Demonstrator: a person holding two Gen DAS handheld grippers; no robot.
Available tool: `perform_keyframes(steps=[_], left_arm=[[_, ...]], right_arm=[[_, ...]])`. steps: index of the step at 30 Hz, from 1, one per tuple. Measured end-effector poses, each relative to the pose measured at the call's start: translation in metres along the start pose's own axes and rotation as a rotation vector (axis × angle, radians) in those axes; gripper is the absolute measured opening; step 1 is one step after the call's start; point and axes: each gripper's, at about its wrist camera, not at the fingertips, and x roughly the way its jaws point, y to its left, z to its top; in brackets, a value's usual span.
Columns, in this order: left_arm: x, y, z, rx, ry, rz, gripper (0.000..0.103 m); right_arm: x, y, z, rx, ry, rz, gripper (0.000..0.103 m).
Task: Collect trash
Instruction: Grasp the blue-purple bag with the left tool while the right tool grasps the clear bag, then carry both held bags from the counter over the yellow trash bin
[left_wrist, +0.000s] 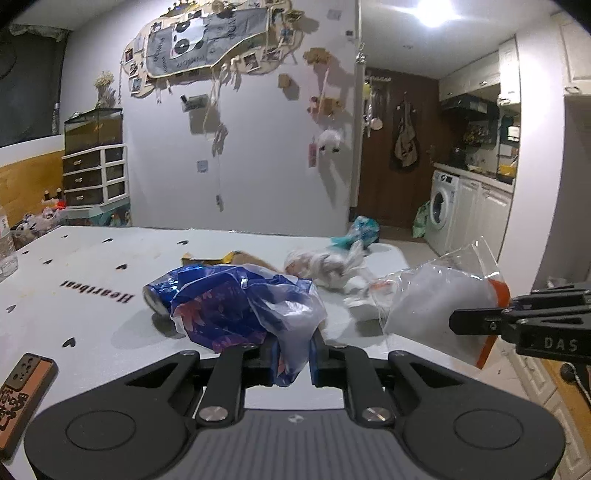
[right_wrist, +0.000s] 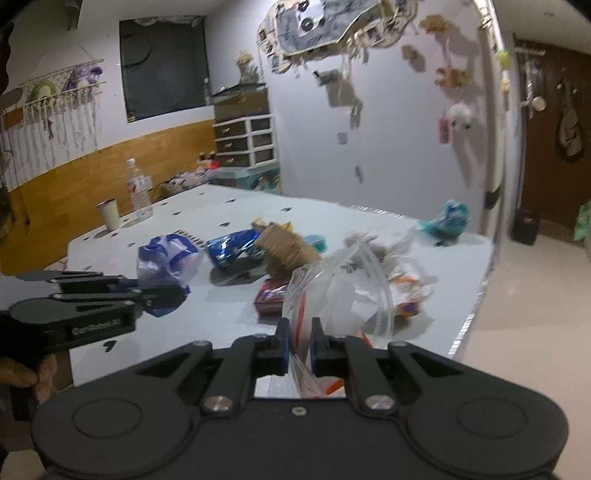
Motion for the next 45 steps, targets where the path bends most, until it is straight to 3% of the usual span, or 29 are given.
perform_keyframes(steps=[11, 19, 35, 45], left_arm=[[-0.018, -0.05, -0.001, 0.024, -0.037, -0.066, 0.016], [-0.009, -0.1, 0.0, 0.057, -0.04, -0.15, 0.016], [0.047, -0.223, 0.001, 0.127, 0.028, -0.35, 0.016], [0.109, -0.284, -0.014, 0.14, 0.128, -0.43, 0.016]], right_arm=[[-0.056, -0.026, -0.013, 0.022, -0.063, -0.121, 0.011], [-0.091, -0.059, -0.028, 0.052, -0.085, -0.215, 0.011], [-0.137, -0.154, -0.072, 0.165, -0.07, -0.434, 0.011], [-0.121, -0.212, -0.11, 0.274, -0.015, -0.533, 0.011]])
